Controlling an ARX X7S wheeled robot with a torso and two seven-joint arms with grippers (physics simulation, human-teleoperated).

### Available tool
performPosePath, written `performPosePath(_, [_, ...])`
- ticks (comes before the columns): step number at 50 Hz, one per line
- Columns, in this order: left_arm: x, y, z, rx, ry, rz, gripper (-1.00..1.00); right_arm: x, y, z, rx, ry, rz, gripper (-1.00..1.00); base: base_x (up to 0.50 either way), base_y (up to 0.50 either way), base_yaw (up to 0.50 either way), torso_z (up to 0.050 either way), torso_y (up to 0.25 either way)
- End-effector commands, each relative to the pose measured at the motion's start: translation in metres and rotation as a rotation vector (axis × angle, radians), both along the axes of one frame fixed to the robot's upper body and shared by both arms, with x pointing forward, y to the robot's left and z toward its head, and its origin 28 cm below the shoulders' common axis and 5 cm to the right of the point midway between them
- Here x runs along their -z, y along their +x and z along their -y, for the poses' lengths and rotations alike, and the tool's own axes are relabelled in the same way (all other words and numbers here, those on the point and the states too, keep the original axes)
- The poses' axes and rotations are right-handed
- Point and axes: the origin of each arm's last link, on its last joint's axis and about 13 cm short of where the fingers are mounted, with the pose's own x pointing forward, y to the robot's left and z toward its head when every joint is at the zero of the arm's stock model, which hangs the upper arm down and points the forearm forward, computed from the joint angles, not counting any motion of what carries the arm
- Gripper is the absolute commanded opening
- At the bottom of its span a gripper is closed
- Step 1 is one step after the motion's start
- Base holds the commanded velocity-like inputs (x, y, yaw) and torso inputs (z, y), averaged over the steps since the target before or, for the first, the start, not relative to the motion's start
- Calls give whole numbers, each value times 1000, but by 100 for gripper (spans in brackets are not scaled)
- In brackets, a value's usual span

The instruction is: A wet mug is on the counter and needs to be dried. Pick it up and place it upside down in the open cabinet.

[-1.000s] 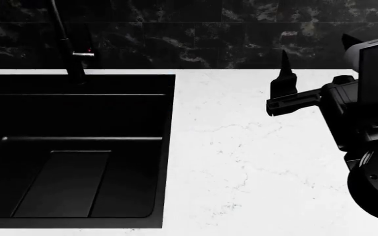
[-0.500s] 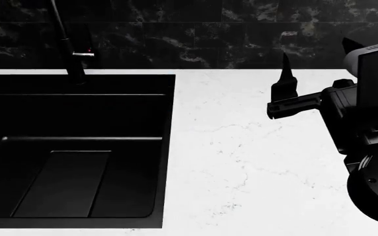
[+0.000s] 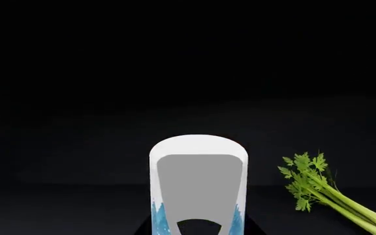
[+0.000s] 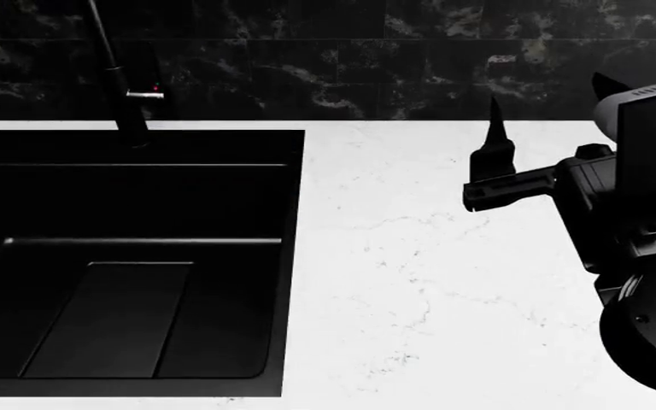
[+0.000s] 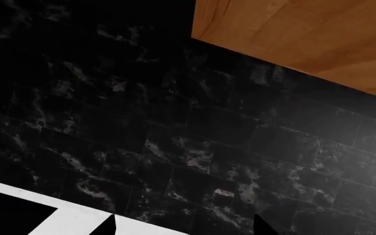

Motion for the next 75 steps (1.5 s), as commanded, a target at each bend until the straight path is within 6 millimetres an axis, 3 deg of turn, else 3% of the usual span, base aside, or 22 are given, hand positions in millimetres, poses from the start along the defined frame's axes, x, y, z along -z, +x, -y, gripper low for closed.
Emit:
performPosePath(1, [44, 26, -7, -28, 11, -202, 100, -1, -1, 0, -3, 2, 4, 100, 0, 0, 0, 0, 0])
performPosePath(25, [41, 24, -7, -15, 33, -199, 100, 0, -2, -1, -6, 7, 8, 100, 0, 0, 0, 0, 0])
performPosePath(38, [19, 25, 11, 71, 70, 36, 100, 6, -6, 3, 0, 5, 10, 100, 0, 0, 0, 0, 0])
performPosePath(51, [9, 22, 20, 96, 81, 95, 100, 6, -11, 3, -3, 1, 12, 100, 0, 0, 0, 0, 0])
performPosePath(75, [-29, -4, 24, 176, 112, 240, 100, 8, -11, 0, -23, 7, 22, 100, 0, 0, 0, 0, 0])
